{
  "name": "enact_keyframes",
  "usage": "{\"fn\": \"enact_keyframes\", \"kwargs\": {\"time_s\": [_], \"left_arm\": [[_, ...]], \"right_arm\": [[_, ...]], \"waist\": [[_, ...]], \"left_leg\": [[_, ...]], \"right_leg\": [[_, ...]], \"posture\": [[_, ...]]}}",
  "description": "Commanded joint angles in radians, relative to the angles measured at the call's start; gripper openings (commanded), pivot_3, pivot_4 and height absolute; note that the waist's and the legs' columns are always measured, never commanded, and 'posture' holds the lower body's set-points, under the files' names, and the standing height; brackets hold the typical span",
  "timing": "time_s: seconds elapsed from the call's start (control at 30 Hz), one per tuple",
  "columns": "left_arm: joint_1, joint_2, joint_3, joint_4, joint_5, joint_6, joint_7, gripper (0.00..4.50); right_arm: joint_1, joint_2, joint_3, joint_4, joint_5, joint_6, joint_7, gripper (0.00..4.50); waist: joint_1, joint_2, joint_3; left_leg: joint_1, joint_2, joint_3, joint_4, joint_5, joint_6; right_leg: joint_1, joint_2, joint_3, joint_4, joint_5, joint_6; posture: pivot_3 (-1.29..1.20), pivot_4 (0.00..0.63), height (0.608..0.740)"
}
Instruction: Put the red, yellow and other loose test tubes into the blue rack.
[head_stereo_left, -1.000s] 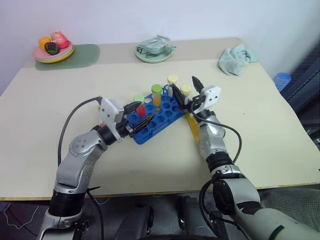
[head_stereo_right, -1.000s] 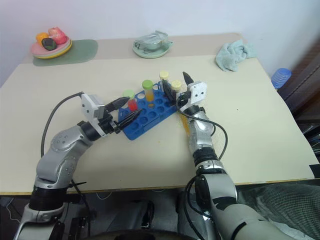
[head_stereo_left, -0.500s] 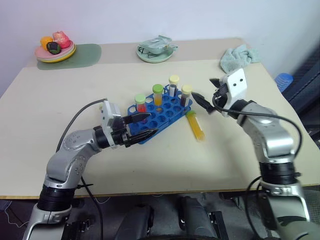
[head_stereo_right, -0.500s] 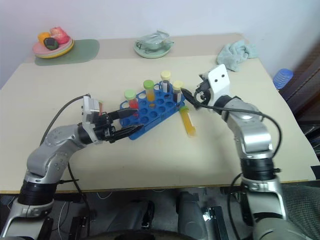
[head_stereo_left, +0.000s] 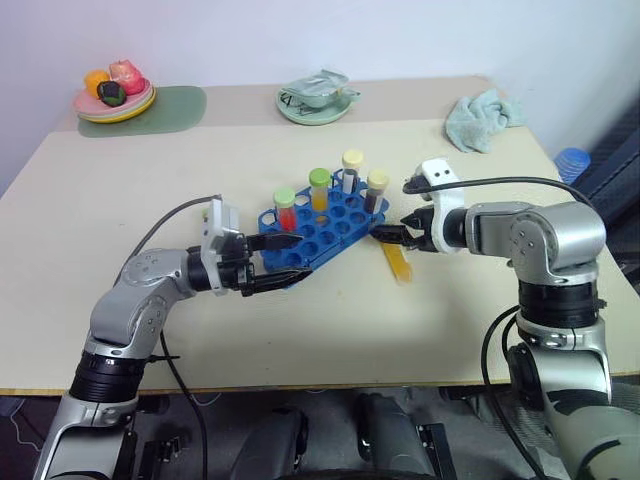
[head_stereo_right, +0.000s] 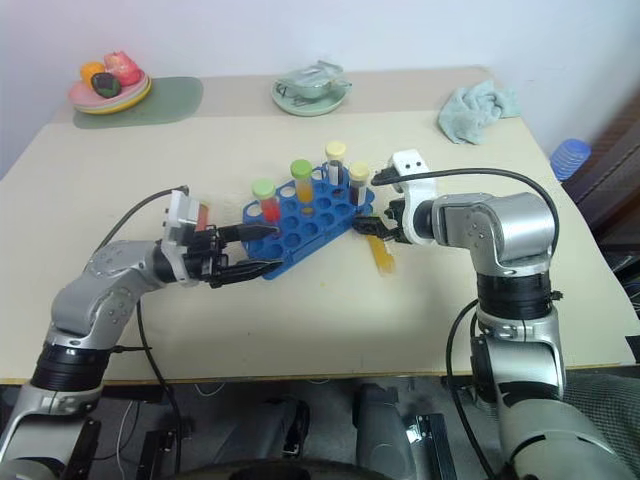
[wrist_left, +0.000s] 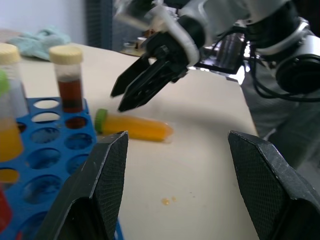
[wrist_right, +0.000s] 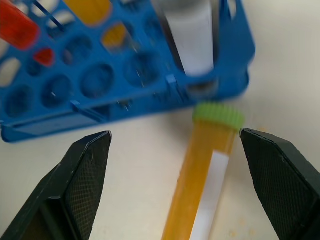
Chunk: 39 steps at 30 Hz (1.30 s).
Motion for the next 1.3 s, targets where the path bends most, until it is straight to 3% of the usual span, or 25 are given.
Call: {"fn": "enact_keyframes", "kwargs": {"time_s": [0.03, 0.27, 0.53, 0.67, 0.77, 0.8, 1.03, 1.2, 1.3], "left_arm": [[-0.027, -0.002, 0.009, -0.02, -0.004, -0.007, 0.002, 3.21], [0.007, -0.013, 0.03, -0.045, -0.018, -0.007, 0.033, 3.21], [0.04, -0.01, 0.042, -0.071, -0.022, -0.008, 0.055, 3.21], [0.048, -0.005, 0.047, -0.078, -0.021, -0.009, 0.06, 3.21], [0.053, 0.0, 0.052, -0.079, -0.02, -0.009, 0.06, 3.21], [0.053, 0.001, 0.053, -0.078, -0.02, -0.01, 0.059, 3.21], [0.053, 0.003, 0.058, -0.061, -0.014, -0.015, 0.049, 3.21], [0.057, 0.016, 0.075, -0.046, -0.018, -0.018, 0.038, 3.21], [0.074, 0.008, 0.094, -0.04, -0.025, -0.038, 0.04, 3.21]], "right_arm": [[-0.026, -0.048, 0.086, 0.042, -0.015, -0.046, 0.023, 4.19], [-0.06, -0.069, 0.223, 0.218, -0.075, -0.202, 0.075, 4.19], [-0.146, -0.007, 0.284, 0.401, -0.134, -0.304, 0.106, 4.19], [-0.144, -0.009, 0.334, 0.42, -0.169, -0.348, 0.145, 2.9], [-0.121, -0.022, 0.362, 0.371, -0.184, -0.357, 0.174, 1.32], [-0.109, -0.028, 0.371, 0.347, -0.188, -0.359, 0.181, 1.13], [0.013, -0.133, 0.413, 0.083, -0.226, -0.452, 0.235, 1.14], [0.203, -0.231, 0.247, -0.272, -0.029, -0.597, 0.444, 1.14], [0.265, -0.14, 0.144, -0.311, 0.021, -0.759, 0.419, 1.14]], "waist": [[-0.001, 0.0, 0.0], [-0.011, 0.0, 0.0], [-0.009, -0.001, 0.0], [-0.009, -0.001, -0.001], [-0.01, -0.001, -0.001], [-0.01, -0.001, -0.001], [0.0, -0.001, -0.001], [0.014, -0.002, 0.0], [0.003, -0.002, 0.0]], "left_leg": [[0.0, 0.0, 0.0, 0.0, 0.0, 0.0], [0.001, 0.001, 0.001, 0.0, 0.0, 0.0], [0.001, 0.001, 0.002, 0.001, 0.0, -0.001], [0.001, 0.001, 0.002, 0.001, 0.0, -0.001], [0.001, 0.001, 0.002, 0.0, 0.0, -0.001], [0.001, 0.001, 0.002, 0.0, 0.0, -0.001], [0.001, 0.001, 0.002, 0.0, 0.0, -0.001], [-0.001, 0.001, 0.001, 0.0, -0.001, 0.001], [0.0, 0.001, 0.002, 0.0, -0.001, 0.001]], "right_leg": [[0.0, 0.0, 0.0, 0.0, 0.0, 0.0], [0.0, 0.001, 0.0, 0.001, 0.001, 0.0], [0.0, 0.001, 0.001, 0.0, 0.002, 0.0], [0.0, 0.001, 0.001, 0.0, 0.002, 0.0], [0.0, 0.001, 0.001, 0.0, 0.002, 0.0], [0.0, 0.002, 0.001, 0.0, 0.002, 0.0], [0.0, 0.001, 0.001, -0.001, 0.002, 0.0], [0.0, 0.001, 0.0, -0.003, 0.002, 0.0], [0.0, 0.001, 0.001, -0.003, 0.003, 0.002]], "posture": [[0.0, 0.15, 0.74], [0.0, 0.15, 0.74], [0.0, 0.15, 0.74], [0.0, 0.15, 0.74], [0.0, 0.15, 0.74], [0.0, 0.15, 0.74], [0.0, 0.15, 0.74], [0.0, 0.15, 0.74], [0.0, 0.15, 0.74]]}}
